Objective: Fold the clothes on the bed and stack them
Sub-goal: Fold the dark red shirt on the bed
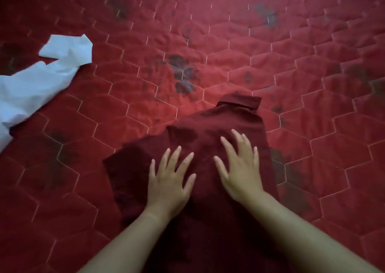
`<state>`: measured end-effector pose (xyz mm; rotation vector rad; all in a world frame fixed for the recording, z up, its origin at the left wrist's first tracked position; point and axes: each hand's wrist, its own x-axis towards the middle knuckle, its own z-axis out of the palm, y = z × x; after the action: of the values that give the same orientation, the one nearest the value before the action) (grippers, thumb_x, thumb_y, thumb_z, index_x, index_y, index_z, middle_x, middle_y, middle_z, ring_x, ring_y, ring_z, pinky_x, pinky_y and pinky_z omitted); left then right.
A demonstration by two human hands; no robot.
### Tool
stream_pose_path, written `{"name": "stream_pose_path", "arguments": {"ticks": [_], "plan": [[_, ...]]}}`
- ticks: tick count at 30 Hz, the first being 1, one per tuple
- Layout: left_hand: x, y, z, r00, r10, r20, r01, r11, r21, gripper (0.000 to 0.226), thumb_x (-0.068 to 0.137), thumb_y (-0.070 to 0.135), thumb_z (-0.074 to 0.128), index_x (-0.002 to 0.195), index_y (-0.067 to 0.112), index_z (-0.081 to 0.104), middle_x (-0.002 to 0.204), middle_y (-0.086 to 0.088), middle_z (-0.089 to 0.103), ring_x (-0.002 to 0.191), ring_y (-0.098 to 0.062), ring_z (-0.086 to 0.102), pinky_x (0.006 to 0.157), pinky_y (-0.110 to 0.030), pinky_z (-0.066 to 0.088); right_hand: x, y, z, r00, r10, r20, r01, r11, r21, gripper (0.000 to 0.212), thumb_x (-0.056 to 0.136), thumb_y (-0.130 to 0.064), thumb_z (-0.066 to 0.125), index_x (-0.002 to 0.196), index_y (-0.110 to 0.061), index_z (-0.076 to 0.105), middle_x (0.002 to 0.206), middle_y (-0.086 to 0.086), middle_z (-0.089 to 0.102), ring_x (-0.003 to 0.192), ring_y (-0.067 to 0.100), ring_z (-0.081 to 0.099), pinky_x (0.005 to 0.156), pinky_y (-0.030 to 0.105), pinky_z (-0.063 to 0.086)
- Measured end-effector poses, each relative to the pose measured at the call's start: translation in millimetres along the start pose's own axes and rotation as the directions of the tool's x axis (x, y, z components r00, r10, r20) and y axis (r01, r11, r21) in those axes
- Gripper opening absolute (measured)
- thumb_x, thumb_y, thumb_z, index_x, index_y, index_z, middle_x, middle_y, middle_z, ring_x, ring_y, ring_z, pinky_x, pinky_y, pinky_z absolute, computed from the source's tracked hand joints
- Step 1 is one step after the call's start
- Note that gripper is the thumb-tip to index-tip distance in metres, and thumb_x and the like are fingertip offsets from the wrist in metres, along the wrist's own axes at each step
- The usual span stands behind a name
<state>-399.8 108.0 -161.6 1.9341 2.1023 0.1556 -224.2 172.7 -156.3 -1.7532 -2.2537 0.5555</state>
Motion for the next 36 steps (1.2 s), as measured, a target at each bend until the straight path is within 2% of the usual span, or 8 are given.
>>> {"name": "stream_pose_path", "arguments": {"ticks": [3, 6, 12, 20, 25, 31, 33, 36], "plan": [[7, -12, 16, 0.999, 0.006, 0.043, -0.009, 0.997, 0.083, 0.058, 0.086, 0.056, 0.026, 0.141, 0.038, 0.034, 0.152, 0.001, 0.029, 0.141, -0.023, 0.024, 0.11, -0.054, 0.016, 1, 15, 18, 0.989, 0.044, 0.139, -0.024, 0.99, -0.141, 0.059, 0.093, -0.053, 0.03, 0.147, -0.038, 0.012, 0.156, -0.009, -0.008, 0.142, 0.019, -0.018, 0.11, 0.056, -0.008], [1, -20, 28, 0.998, 0.019, 0.066, -0.025, 0.996, 0.086, 0.06, 0.085, 0.056, 0.029, 0.141, 0.035, 0.034, 0.152, -0.003, 0.03, 0.139, -0.026, 0.028, 0.107, -0.057, 0.02, -7, 27, 29, 0.979, 0.026, 0.204, 0.028, 0.965, -0.261, 0.06, 0.093, -0.055, 0.023, 0.147, -0.038, 0.002, 0.157, -0.007, -0.01, 0.142, 0.02, -0.018, 0.112, 0.058, -0.003], [43, -7, 24, 0.997, 0.014, -0.07, -0.016, 1.0, -0.024, 0.062, 0.087, 0.06, 0.029, 0.144, 0.04, 0.018, 0.154, 0.001, 0.023, 0.142, -0.024, 0.017, 0.107, -0.058, 0.006, 44, 19, 14, 0.998, -0.035, -0.05, 0.026, 0.986, -0.168, 0.058, 0.09, -0.049, 0.027, 0.145, -0.031, 0.024, 0.156, -0.003, 0.013, 0.143, 0.023, 0.005, 0.109, 0.057, 0.005], [86, -13, 43, 0.999, 0.015, -0.035, -0.015, 1.0, 0.015, 0.062, 0.085, 0.063, 0.022, 0.143, 0.046, 0.015, 0.156, 0.008, 0.01, 0.144, -0.016, 0.005, 0.11, -0.054, -0.003, 119, 54, 21, 0.996, 0.014, 0.084, 0.01, 0.962, -0.274, 0.057, 0.093, -0.054, 0.023, 0.147, -0.038, 0.012, 0.157, -0.006, -0.006, 0.143, 0.018, -0.011, 0.109, 0.061, -0.005], [86, -14, 44, 0.998, 0.033, -0.053, -0.032, 0.999, 0.017, 0.061, 0.085, 0.061, 0.026, 0.143, 0.046, 0.016, 0.156, 0.007, 0.014, 0.143, -0.017, 0.01, 0.109, -0.057, 0.003, 102, 42, 27, 0.994, -0.037, -0.099, 0.017, 0.98, -0.201, 0.057, 0.091, -0.051, 0.023, 0.146, -0.033, 0.021, 0.157, -0.005, 0.009, 0.144, 0.021, 0.0, 0.109, 0.058, -0.005], [86, -11, 35, 0.999, 0.034, 0.013, -0.034, 0.999, -0.015, 0.059, 0.087, 0.059, 0.027, 0.144, 0.044, 0.017, 0.157, 0.009, 0.008, 0.143, -0.014, 0.002, 0.111, -0.055, -0.003, 69, 30, 24, 0.997, 0.054, -0.06, -0.062, 0.988, -0.138, 0.056, 0.092, -0.046, 0.039, 0.144, -0.027, 0.03, 0.155, -0.006, 0.016, 0.144, 0.016, 0.003, 0.112, 0.052, -0.006], [80, -15, 22, 0.998, 0.064, 0.003, -0.062, 0.987, -0.145, 0.054, 0.091, 0.049, 0.037, 0.143, 0.039, 0.026, 0.155, 0.009, 0.017, 0.143, -0.011, 0.007, 0.113, -0.054, 0.0, 48, 4, 23, 0.995, 0.034, -0.09, -0.036, 0.999, -0.026, 0.056, 0.091, -0.046, 0.038, 0.142, -0.024, 0.035, 0.154, -0.005, 0.02, 0.144, 0.016, 0.006, 0.112, 0.05, -0.004], [53, -43, -9, 0.99, 0.028, -0.139, -0.064, 0.962, -0.264, 0.042, 0.088, 0.04, 0.042, 0.128, 0.029, 0.052, 0.136, 0.006, 0.048, 0.13, -0.014, 0.039, 0.11, -0.052, 0.022, -5, -34, 33, 0.999, -0.035, -0.02, 0.036, 0.998, 0.044, 0.057, 0.089, -0.046, 0.035, 0.141, -0.022, 0.037, 0.154, -0.005, 0.023, 0.144, 0.016, 0.009, 0.113, 0.048, 0.001]]}}
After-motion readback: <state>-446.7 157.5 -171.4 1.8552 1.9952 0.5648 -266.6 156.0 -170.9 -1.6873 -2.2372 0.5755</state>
